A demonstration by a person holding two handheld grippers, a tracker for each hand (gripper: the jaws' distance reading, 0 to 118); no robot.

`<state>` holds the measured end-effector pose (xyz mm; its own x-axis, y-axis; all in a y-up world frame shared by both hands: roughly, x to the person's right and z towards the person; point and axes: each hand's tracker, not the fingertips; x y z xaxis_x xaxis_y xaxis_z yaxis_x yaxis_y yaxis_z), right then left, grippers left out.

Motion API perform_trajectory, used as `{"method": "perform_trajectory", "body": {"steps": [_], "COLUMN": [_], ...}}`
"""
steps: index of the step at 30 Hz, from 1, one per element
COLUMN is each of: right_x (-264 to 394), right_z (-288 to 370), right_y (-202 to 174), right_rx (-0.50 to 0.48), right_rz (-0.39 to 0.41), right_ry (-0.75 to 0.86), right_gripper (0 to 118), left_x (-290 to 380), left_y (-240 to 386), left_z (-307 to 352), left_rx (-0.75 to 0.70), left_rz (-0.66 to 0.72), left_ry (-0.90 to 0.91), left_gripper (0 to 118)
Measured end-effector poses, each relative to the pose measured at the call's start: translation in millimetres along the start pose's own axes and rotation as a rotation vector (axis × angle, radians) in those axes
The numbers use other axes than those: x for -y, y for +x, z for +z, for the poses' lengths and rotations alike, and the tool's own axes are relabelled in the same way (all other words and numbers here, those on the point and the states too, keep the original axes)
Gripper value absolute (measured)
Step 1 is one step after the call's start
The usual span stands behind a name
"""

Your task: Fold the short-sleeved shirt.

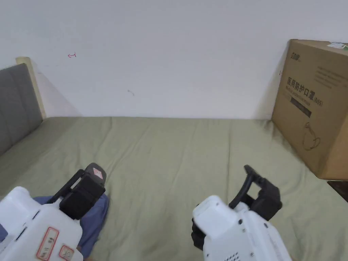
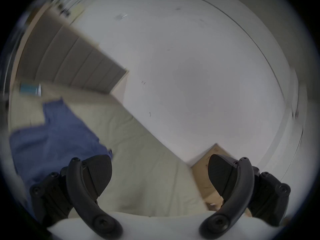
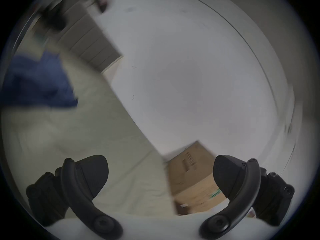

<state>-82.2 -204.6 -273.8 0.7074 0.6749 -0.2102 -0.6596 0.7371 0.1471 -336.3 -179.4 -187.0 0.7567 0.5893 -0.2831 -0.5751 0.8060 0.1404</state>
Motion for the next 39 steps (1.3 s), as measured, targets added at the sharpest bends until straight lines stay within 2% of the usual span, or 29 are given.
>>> {"method": "perform_trajectory", "body": {"steps": [3,4,6,7,8,10,12,14,19,21,22,24,26,27,30,31,32,33,39], "right_x": [2.9,8.0,22.5,29.8,33.3,38.9,40.2,36.1,24.2,22.2,20.0,15.4,12.5,12.4,12.3,14.0,14.9,15.1,17.3], "right_z": [-3.4,-4.9,-5.1,-4.3,-3.3,-0.1,2.3,4.4,8.2,10.3,10.5,13.6,15.2,14.7,13.3,12.9,13.9,15.0,13.1], "right_y": [33.7,41.9,52.6,55.3,55.4,54.0,56.1,56.6,57.8,56.0,53.8,49.4,48.9,50.7,58.6,59.4,57.7,55.6,59.5], "right_rx": [-0.024,-0.036,-0.074,-0.082,-0.057,-0.035,-0.031,-0.020,0.064,0.072,0.071,0.093,0.094,0.099,0.065,0.056,0.060,0.110,0.080], "right_rz": [-0.450,-0.573,-0.764,-0.824,-0.842,-0.815,-0.799,-0.775,-0.708,-0.680,-0.651,-0.596,-0.605,-0.617,-0.651,-0.646,-0.639,-0.621,-0.646], "right_ry": [-0.057,-0.088,-0.108,-0.112,-0.131,-0.125,-0.108,-0.089,-0.094,-0.064,-0.049,-0.036,-0.029,-0.031,-0.069,-0.064,-0.056,-0.054,-0.054], "right_gripper": [118,118,118,118,118,118,118,118,118,116,112,85,42,42,38,33,16,9,0], "left_x": [-0.5,2.0,11.0,17.0,20.6,25.6,22.2,19.8,11.8,11.0,10.3,11.4,14.7,16.1,15.2,13.1,12.2,12.0,11.5], "left_y": [29.6,39.5,55.9,61.6,62.7,64.6,59.7,56.2,55.8,56.2,57.0,59.6,62.4,64.0,63.5,61.8,60.1,60.3,56.0], "left_z": [3.1,3.3,7.2,9.3,9.4,6.5,0.6,-0.5,2.2,4.6,5.6,7.9,9.2,9.6,9.9,10.6,9.5,8.3,5.6], "left_rx": [0.038,0.027,0.011,0.011,0.024,0.054,0.069,0.057,0.040,0.043,0.061,0.071,0.053,0.021,-0.002,0.006,0.016,0.011,0.008], "left_rz": [-0.267,-0.377,-0.574,-0.652,-0.701,-0.727,-0.648,-0.600,-0.628,-0.644,-0.649,-0.656,-0.669,-0.679,-0.679,-0.671,-0.657,-0.656,-0.650], "left_ry": [0.025,0.027,0.055,0.072,0.073,0.020,-0.049,-0.037,0.000,0.005,0.006,-0.004,0.005,0.018,0.028,0.023,0.018,0.013,-0.011], "left_gripper": [113,113,113,113,113,114,114,114,113,110,104,67,24,24,9,3,0,0,0]}}
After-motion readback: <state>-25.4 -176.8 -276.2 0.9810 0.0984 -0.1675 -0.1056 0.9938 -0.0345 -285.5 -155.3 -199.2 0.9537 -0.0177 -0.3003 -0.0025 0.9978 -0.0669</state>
